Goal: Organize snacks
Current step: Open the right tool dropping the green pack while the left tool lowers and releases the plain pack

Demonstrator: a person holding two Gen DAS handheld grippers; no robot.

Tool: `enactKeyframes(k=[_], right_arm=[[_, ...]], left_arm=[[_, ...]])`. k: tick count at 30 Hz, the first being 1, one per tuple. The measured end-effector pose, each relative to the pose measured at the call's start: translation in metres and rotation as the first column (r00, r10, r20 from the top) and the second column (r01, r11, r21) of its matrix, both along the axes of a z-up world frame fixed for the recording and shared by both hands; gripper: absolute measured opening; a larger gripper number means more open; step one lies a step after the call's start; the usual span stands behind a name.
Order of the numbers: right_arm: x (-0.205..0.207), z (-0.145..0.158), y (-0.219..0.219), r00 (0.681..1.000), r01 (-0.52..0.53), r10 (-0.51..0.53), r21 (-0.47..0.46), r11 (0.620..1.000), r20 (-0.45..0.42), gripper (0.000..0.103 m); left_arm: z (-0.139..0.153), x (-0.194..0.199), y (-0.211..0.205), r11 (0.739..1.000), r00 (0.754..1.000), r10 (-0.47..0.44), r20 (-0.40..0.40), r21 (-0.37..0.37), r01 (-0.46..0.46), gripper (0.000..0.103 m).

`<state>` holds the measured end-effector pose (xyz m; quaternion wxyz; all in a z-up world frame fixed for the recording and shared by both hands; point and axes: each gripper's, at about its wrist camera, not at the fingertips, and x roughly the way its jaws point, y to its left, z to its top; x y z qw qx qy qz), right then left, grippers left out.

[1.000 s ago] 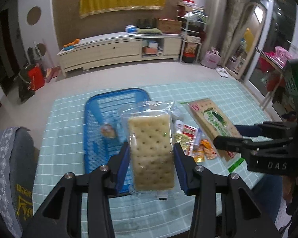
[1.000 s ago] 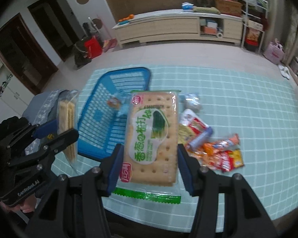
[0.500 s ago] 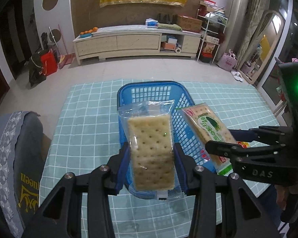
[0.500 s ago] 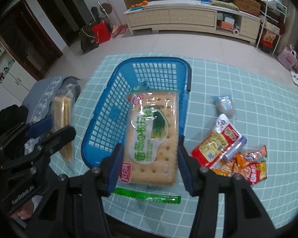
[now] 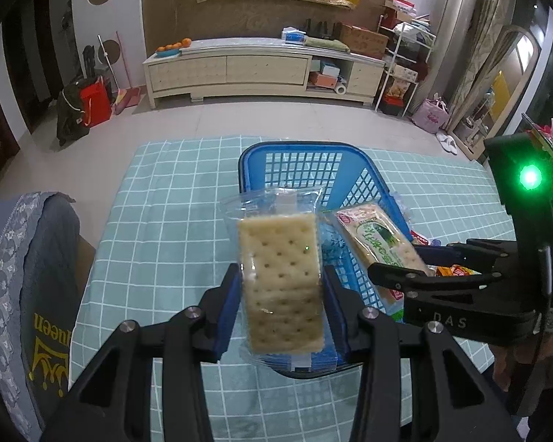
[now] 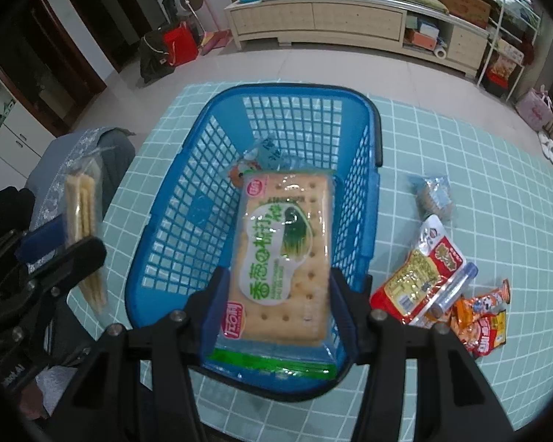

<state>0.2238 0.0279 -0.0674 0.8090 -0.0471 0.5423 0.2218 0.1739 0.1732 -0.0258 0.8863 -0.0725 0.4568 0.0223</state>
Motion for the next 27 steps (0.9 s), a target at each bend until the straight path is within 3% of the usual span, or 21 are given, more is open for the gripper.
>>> enactKeyframes(k=[3,6,12,27], right_arm=[[0.004,-0.003,-0.001,1.0,0.008,-0.008,0.018,1.0,0.004,0.061],[0.002,-0.003,-0.001,1.0,-0.018,0.018,-0.013,1.0,0.016,0.086],[-0.011,0.009,-0.019,0.999,-0.013,0.014,-0.005,1.0,0.043,0.096],[-0.012,0.016,-0.053,0.997,0.033,-0.03,-0.037,0.999,0.075,0.096]], left_arm=[[-0.003,-0.002,-0.001,1.0,1.0,0.012,-0.009,-0.004,-0.012,0.041],[-0.003,-0.004,-0.005,1.0,1.0,0.011,-0.018,-0.003,-0.011,0.041],[0.001,-0.001,-0.016,1.0,1.0,-0.001,-0.026,-0.025,0.0,0.041],[-0.012,0.021,-0.051,0.996,0.994,-0.09,-0.063,-0.001,0.09,0.041]])
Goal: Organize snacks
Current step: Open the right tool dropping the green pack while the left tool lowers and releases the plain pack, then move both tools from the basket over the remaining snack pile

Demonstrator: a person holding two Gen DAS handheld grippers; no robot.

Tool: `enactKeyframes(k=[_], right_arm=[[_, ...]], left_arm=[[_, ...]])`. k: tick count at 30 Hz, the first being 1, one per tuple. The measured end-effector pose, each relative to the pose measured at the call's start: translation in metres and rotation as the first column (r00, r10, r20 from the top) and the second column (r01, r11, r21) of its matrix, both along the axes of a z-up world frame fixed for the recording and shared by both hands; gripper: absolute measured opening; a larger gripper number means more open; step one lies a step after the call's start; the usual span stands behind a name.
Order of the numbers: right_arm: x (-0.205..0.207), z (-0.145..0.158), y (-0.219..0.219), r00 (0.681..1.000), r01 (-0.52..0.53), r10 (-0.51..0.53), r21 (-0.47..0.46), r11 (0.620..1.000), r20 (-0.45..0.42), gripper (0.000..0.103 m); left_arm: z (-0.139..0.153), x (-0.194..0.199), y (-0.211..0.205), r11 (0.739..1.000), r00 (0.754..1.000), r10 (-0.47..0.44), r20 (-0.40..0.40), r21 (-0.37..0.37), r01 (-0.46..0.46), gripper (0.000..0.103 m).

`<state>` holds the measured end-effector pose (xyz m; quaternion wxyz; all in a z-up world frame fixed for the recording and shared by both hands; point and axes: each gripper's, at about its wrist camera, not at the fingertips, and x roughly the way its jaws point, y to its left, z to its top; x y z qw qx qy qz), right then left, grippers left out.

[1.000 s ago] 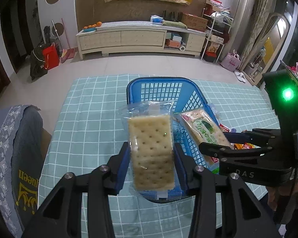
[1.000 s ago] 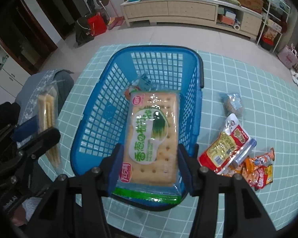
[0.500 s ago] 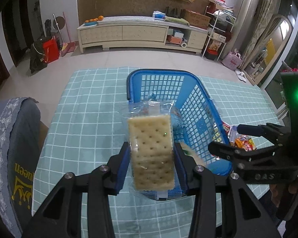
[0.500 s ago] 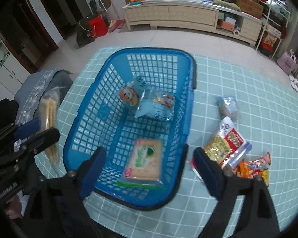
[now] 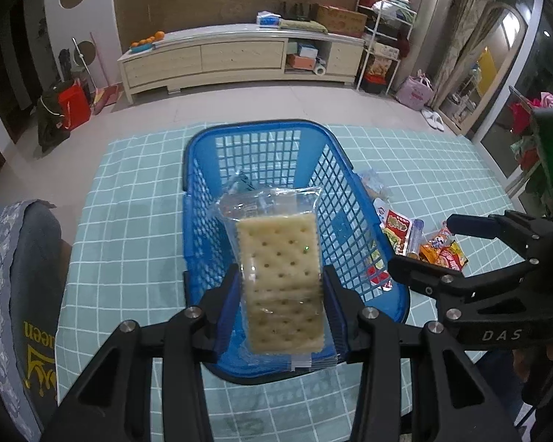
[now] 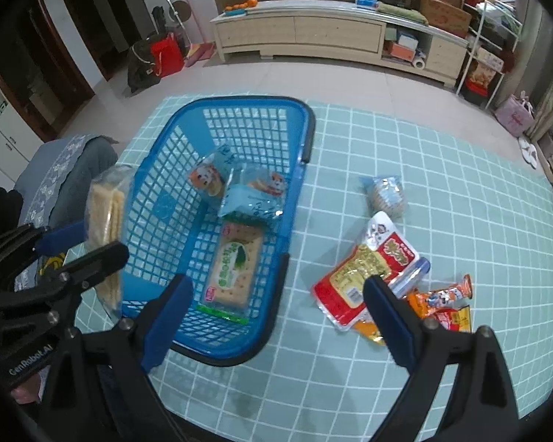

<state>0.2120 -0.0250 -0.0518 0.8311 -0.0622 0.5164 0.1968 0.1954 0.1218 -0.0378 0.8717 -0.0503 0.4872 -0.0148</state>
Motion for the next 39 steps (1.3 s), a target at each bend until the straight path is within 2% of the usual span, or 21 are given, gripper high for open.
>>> enactKeyframes(k=[5,9,12,15,22,29,39], right_arm=[[0.007,-0.008,-0.009,1.0,0.024,-0.024,0.001,1.0,-0.007,0.096],[0.013,-0.017,-0.01,0.999,0.029,-0.03,-0.008,1.0,-0.028,0.096],[0.014,-0.021,-0.012,0.999,0.035,-0.035,-0.007,0.999,-0.026,0.096],[0.015,-0.022,-0.013,0.998,0.039,-0.038,0.002,0.999,-0.039,0.096],[0.006,-0.014,-0.017,0.999,0.041,-0.041,0.011,0.999,-0.022,0.096],[-0.011,0.001,-0.029,0.999,0.048,-0.048,0.026,0.999,0.0,0.096],[-0.035,0.022,-0.08,0.995,0.093,-0.094,0.048,0.995,0.023,0.096]], left_arm=[[-0.017,0.011,-0.001,1.0,1.0,0.002,-0.024,0.028,-0.002,0.041],[-0.03,0.016,0.005,1.0,0.999,0.005,-0.047,-0.01,-0.006,0.042],[-0.037,0.017,0.01,1.0,0.998,0.023,-0.05,-0.02,-0.024,0.061],[-0.04,0.015,0.014,0.999,0.998,0.025,-0.06,-0.029,-0.027,0.061],[-0.026,-0.001,0.013,0.999,1.0,0.011,-0.024,-0.037,-0.012,0.061],[-0.001,-0.021,-0.001,0.999,0.999,-0.014,0.034,-0.037,0.015,0.063],[0.02,-0.034,-0.049,0.995,0.992,-0.093,0.087,-0.034,0.096,0.065]])
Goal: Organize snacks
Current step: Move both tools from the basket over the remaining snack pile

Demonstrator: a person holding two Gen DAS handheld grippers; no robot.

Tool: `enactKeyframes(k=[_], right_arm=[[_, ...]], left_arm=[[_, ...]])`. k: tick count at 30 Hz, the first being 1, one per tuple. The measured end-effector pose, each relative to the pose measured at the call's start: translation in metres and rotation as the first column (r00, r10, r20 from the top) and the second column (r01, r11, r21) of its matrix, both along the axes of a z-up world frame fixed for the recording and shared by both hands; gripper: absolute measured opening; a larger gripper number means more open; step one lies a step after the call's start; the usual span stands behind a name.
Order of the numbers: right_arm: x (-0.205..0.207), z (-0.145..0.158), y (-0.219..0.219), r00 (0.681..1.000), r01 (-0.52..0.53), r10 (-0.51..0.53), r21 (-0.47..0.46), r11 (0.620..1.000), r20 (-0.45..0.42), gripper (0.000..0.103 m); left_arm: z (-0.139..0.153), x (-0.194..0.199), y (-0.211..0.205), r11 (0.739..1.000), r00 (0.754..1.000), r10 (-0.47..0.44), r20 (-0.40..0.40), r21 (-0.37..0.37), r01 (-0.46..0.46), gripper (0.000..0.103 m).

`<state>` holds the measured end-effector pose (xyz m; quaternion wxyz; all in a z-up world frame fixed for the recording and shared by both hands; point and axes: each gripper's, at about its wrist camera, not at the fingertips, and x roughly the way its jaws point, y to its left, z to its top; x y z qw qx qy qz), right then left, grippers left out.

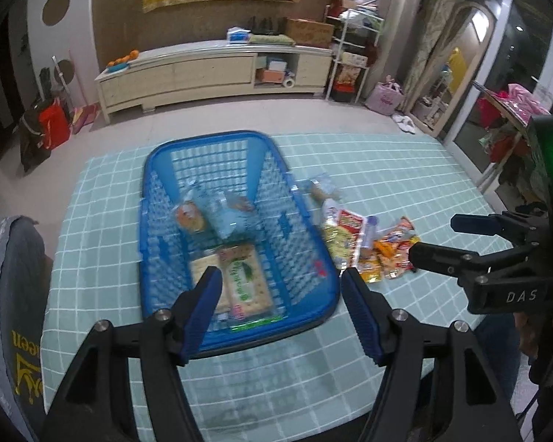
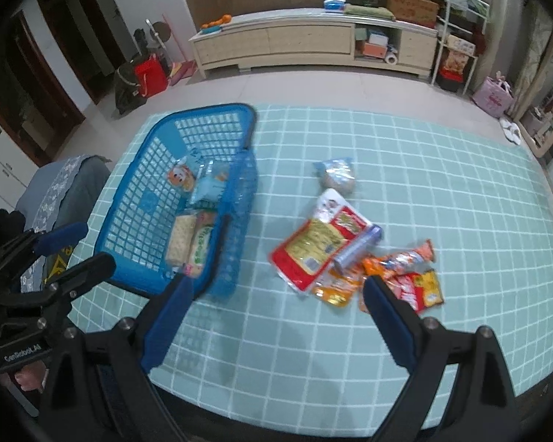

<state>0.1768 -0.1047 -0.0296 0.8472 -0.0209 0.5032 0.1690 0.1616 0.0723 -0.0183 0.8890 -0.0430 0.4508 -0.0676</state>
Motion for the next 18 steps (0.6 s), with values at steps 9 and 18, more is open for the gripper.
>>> enactKeyframes(k=[9,18], right_arm=[[-0.003,0.0,-0.068,0.996,0.088,-0.088,0.0,0.996,0.004,0.096],[0.004,-0.022,-0.125,0.989,0.146,-0.146,-0.001,0.989,-0.02,0.096]], left_arm=[[-0.001,0.016,-0.069,0.992,0.993,-0.118,-0.001,0.035,0.118,0.067],[-0.023,0.042,-0.128,0.977,0.979,-0.197,-0.056,0.066,0.2,0.067]])
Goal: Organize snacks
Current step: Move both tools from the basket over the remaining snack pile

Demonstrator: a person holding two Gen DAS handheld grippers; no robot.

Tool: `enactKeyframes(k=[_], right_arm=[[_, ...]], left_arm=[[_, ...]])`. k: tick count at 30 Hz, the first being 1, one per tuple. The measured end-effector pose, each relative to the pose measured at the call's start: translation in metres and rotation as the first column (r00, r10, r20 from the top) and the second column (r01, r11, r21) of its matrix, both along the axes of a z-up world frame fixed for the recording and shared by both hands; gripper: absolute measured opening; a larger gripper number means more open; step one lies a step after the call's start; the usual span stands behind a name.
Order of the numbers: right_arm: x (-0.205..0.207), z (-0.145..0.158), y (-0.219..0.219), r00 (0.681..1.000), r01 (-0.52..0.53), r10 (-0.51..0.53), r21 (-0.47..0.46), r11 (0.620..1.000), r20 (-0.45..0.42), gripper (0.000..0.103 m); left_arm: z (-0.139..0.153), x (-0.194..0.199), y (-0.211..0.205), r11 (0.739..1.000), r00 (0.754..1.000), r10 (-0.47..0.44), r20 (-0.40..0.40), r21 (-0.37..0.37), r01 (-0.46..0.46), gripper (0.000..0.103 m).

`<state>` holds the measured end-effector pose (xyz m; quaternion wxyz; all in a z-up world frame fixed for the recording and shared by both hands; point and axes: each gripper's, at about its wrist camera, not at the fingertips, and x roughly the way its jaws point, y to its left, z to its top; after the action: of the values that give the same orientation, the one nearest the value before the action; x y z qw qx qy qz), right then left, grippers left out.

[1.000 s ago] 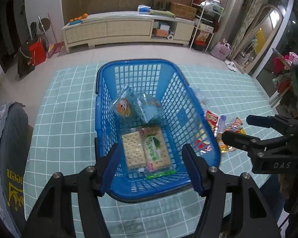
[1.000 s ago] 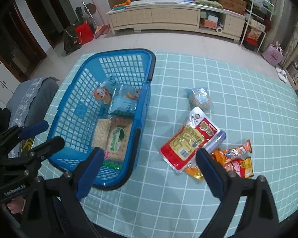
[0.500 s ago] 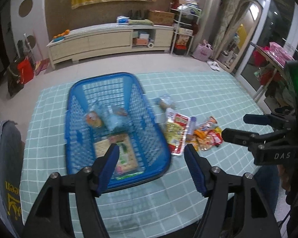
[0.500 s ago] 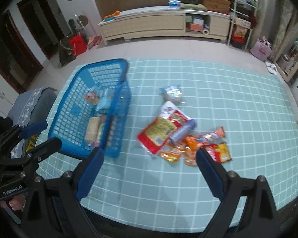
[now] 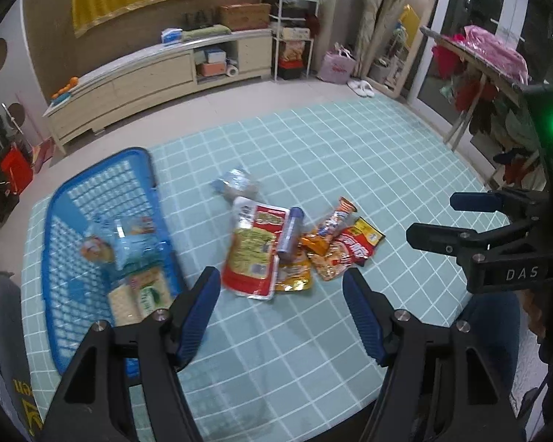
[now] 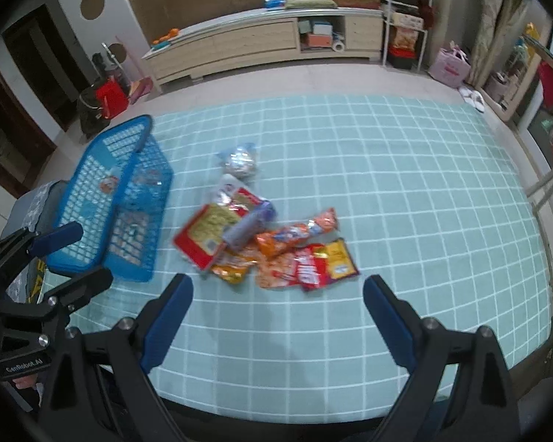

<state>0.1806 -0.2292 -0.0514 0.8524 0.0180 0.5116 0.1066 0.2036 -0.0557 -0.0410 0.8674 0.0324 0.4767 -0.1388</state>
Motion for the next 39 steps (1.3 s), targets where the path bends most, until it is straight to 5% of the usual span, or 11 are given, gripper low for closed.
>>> enactKeyframes(k=[4,12,22,26,32,39], right_arm=[[0.007,-0.015,-0.019,1.0,0.016,-0.016,0.001,1.0,-0.025,0.096],[0.02,-0.054,-0.041,0.997,0.018,-0.02,-0.02,1.0,-0.07,0.096],[0.049,-0.095,-0.029,0.994,-0.023,0.021,-0.025,0.999,-0.11,0.096],[0.064,-0.106,-0.023,0.992,-0.026,0.025,-0.008,1.0,-0.126,0.096],[0.079,-0.116,-0.025,0.992,-0.015,0.018,0.03,0.999,-0.125,0.096],[0.083,-0.129,-0.032,0.99,-0.01,0.018,0.057,0.998,-0.143,0.096]], left_arm=[[-0.014,0.012,-0.017,1.0,0.999,-0.016,-0.031,0.013,0.016,0.067],[-0.06,0.03,-0.055,0.979,0.995,-0.09,-0.046,0.179,0.097,0.067],[-0.107,0.067,-0.048,0.963,0.996,-0.034,-0.082,0.265,0.055,0.067],[-0.122,0.084,-0.041,0.959,0.993,-0.02,-0.113,0.278,0.051,0.077],[-0.149,0.104,-0.036,0.95,0.985,0.012,-0.172,0.31,0.043,0.079],[-0.164,0.133,-0.019,0.967,0.977,0.09,-0.191,0.252,-0.04,0.084]])
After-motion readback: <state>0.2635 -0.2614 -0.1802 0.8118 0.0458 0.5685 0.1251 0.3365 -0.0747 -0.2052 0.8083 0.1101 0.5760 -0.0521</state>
